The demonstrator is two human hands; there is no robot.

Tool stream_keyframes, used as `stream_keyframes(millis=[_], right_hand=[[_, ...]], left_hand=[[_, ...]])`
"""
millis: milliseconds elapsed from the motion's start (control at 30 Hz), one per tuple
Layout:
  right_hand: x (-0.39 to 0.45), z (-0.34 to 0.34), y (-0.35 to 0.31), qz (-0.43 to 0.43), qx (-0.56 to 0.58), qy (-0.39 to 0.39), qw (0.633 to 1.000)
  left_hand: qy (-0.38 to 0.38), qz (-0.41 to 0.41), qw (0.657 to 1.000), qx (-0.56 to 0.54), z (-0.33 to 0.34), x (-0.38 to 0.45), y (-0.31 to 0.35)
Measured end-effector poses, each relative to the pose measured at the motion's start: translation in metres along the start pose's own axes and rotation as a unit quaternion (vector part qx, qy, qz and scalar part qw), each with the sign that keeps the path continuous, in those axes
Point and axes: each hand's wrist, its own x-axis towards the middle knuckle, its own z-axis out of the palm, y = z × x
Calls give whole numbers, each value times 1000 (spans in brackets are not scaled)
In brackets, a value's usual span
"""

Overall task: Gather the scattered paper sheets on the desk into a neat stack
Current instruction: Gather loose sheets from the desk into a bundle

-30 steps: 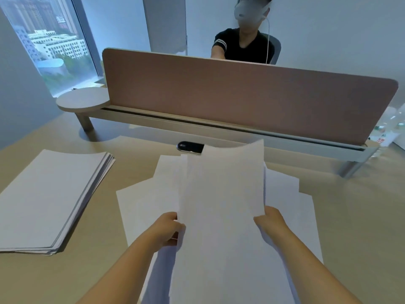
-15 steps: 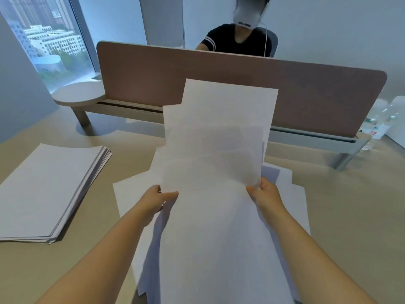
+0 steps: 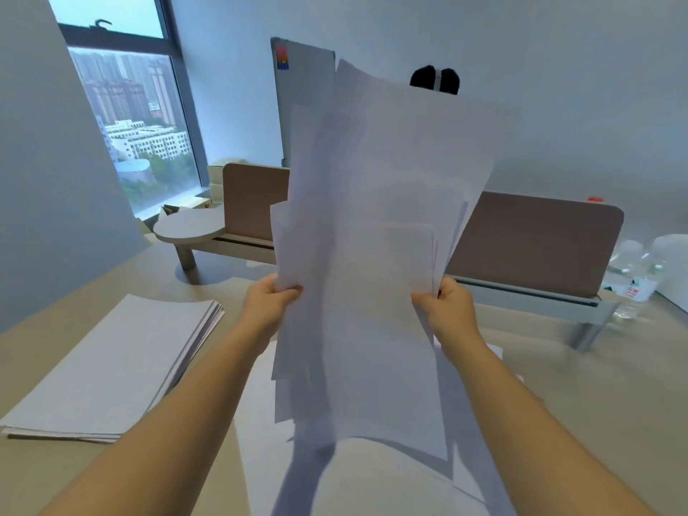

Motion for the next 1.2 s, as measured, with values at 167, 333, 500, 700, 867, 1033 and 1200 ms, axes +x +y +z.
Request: stream_keyframes(millis=[167, 333, 500, 700, 867, 1033, 1200], right_hand=[[-6, -2, -13, 26, 23, -1, 999], [-9, -9, -3, 35, 58, -21, 997], [-9, -9, 13, 73, 29, -46, 996], [-11, -6, 29, 111, 84, -74, 987], [-4, 2, 22, 96, 121, -31, 988], [2, -6, 8, 31, 144, -40, 988], [1, -4, -2, -12, 124, -83, 989]], left_hand=[[-33, 15, 999, -7, -5, -10, 2], [-52, -28, 998, 5, -6, -13, -13], [-63, -70, 994, 47, 2, -8, -36], [-56, -94, 994, 0, 4, -4, -51], [-51, -59, 997, -27, 8, 0, -39], [-54, 7, 998, -45, -4, 1, -15], [-51, 30, 997, -58, -4, 2, -5]])
